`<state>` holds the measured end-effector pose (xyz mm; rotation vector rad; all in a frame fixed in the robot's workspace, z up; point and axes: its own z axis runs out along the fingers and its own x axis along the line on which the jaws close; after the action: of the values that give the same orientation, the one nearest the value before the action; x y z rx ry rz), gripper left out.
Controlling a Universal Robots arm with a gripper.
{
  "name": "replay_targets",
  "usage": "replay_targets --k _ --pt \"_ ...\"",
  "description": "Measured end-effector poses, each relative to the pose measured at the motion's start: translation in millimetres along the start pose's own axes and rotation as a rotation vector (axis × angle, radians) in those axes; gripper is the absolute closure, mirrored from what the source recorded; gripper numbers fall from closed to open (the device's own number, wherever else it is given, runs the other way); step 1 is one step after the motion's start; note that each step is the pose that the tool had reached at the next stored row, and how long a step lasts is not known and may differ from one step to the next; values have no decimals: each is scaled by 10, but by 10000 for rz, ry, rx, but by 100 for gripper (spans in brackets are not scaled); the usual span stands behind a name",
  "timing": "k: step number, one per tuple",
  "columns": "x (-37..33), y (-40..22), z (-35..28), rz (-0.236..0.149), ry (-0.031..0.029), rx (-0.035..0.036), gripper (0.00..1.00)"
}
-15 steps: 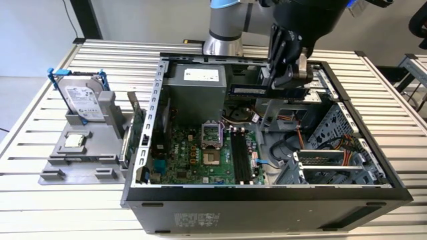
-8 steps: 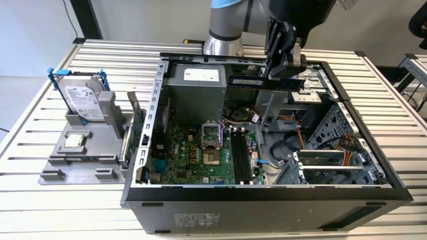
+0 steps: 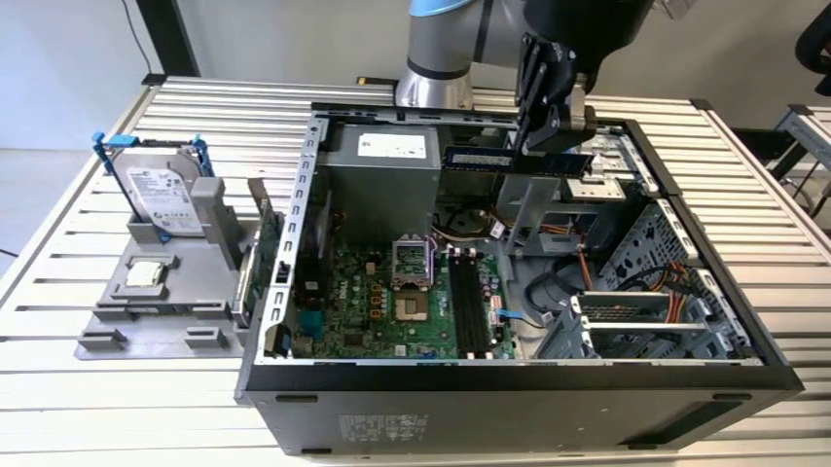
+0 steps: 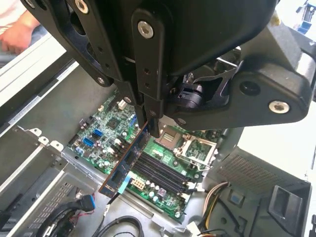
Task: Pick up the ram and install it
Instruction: 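Insert the ram into the slot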
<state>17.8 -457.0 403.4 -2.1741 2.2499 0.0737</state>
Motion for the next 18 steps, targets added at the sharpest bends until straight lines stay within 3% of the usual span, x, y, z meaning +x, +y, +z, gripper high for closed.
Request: replay_targets --k 10,18 --pt "0 0 0 34 -1 0 100" --pt "0 0 1 1355 -35 55 100"
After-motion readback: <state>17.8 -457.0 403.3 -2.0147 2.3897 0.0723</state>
